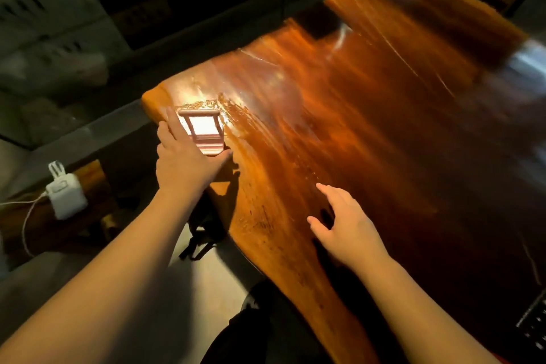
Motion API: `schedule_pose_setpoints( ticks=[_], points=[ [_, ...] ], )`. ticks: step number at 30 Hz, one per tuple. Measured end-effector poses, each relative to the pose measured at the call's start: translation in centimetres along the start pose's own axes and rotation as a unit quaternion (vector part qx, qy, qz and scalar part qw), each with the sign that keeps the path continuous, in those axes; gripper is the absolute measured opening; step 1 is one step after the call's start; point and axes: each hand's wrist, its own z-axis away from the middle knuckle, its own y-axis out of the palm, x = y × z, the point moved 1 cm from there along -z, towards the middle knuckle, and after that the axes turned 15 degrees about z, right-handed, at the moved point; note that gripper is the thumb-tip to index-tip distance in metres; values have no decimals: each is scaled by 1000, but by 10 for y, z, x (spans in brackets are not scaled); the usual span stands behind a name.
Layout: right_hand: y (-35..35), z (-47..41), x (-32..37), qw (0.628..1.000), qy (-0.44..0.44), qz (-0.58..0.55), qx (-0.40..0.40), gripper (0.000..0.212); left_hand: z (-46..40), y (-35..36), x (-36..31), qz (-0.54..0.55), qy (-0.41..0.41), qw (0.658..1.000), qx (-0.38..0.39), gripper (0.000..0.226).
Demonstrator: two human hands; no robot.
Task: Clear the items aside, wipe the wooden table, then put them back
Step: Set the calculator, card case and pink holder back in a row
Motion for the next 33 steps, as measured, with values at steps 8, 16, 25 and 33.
schedule_pose_setpoints(
  ticks=[8, 16, 25, 33],
  points=[
    [10, 7, 2, 999, 23, -9, 23, 71, -6, 13, 12, 97, -21, 995, 24, 103],
    [-4, 53, -52, 993, 104, -49, -11, 69, 31, 54, -42, 110, 49, 990, 75, 83],
    [-17, 140, -146, 970, 218, -61, -90, 68, 136, 147, -142, 116, 175, 953, 217, 61],
    [-9, 232, -214, 936, 313, -90, -132, 64, 245, 223, -217, 82, 244, 911, 323, 78]
  ],
)
